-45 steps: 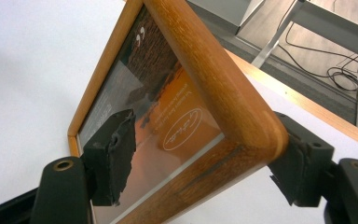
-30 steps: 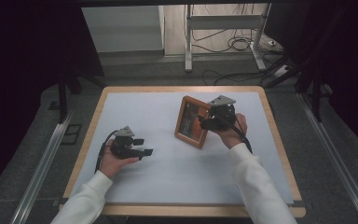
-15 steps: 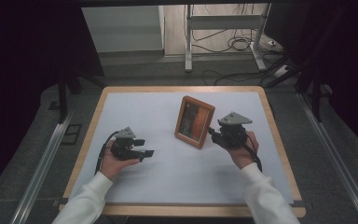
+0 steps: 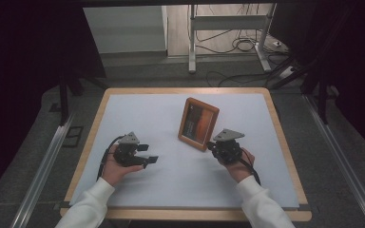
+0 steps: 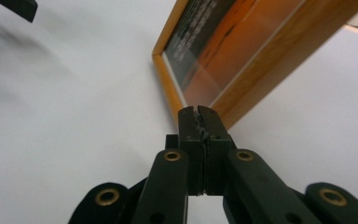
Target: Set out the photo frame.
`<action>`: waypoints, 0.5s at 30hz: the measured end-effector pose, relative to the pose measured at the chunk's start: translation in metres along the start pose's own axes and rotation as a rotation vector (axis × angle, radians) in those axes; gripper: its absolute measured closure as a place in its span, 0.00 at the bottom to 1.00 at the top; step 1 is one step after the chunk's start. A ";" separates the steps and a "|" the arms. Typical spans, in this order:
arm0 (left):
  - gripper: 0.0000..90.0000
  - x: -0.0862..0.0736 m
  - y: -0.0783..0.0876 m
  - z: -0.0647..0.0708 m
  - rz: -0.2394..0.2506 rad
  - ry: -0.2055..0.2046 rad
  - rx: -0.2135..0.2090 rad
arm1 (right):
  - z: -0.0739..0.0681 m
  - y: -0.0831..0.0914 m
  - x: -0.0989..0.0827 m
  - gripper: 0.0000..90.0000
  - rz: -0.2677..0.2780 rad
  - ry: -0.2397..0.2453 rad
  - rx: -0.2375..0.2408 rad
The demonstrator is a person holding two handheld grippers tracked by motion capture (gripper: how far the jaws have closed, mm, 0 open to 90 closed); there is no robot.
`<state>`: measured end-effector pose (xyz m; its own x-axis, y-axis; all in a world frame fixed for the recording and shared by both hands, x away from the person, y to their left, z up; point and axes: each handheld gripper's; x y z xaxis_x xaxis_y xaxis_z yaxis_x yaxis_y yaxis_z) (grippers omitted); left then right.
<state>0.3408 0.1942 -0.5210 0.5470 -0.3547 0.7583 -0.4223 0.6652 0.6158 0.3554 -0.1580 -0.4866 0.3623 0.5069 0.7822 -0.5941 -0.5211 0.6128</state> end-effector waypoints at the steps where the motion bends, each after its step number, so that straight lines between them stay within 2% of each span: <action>1: 0.32 0.000 0.000 0.000 0.001 0.001 0.000 | -0.001 -0.003 0.000 0.99 -0.003 -0.001 0.004; 8: 0.32 -0.001 -0.001 -0.001 -0.006 -0.007 0.000 | -0.009 -0.018 0.000 0.99 -0.022 0.008 0.020; 15: 0.32 -0.001 0.000 -0.001 -0.001 0.001 0.001 | -0.009 -0.036 -0.004 0.99 -0.081 0.024 0.004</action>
<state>0.3408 0.1950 -0.5223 0.5479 -0.3545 0.7577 -0.4224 0.6646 0.6163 0.3688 -0.1345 -0.5127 0.3916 0.5641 0.7269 -0.5603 -0.4805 0.6747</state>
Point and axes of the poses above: each handheld gripper's, and its own axes: y roughly backward along the jaws, x roughly out of its top, z roughly to its right, and after that the axes turned 2 degrees about y, right-handed
